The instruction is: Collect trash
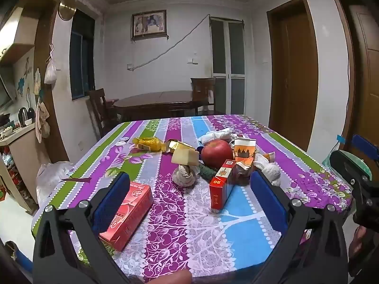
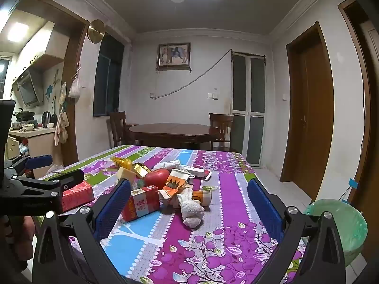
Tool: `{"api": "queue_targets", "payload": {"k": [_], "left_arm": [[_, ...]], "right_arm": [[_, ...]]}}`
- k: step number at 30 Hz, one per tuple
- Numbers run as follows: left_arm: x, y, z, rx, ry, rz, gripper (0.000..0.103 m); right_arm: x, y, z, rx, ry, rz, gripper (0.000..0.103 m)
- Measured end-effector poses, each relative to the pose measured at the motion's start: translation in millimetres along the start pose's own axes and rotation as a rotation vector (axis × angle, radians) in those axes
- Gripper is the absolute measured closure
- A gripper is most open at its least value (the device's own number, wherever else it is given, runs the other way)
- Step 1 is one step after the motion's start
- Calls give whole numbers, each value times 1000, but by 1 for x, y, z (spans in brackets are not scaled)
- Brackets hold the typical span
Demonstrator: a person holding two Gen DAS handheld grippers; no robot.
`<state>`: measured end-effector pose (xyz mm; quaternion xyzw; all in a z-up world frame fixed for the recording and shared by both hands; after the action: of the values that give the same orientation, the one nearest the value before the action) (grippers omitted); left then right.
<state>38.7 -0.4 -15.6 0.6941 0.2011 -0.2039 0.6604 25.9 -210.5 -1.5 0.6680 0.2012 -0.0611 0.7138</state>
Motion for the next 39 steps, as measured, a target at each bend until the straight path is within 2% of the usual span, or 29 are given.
{"api": "queue_targets", "payload": {"k": [11, 21, 39], "left_arm": [[9, -1, -5, -16, -31, -17, 5], [5, 2, 1, 7, 17, -8, 5], [6, 1, 6, 33, 37, 13, 5]], "right_arm": [[-4, 6, 2, -6, -4, 5, 5], [-5, 6, -2, -21, -1, 12, 5], [-1, 3, -2, -28, 14, -12, 5]]}}
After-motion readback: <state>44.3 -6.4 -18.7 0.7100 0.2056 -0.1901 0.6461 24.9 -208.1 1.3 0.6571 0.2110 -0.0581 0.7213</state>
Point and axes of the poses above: each gripper's, at about its wrist camera, not at the fingertips, and x roughly the way its jaws point, z to its right, y to its top, the point moved 4 cm from there along x, roughly the way its jaws point, and after that the axes turned 11 degrees about -z, right-handed, at the moved point
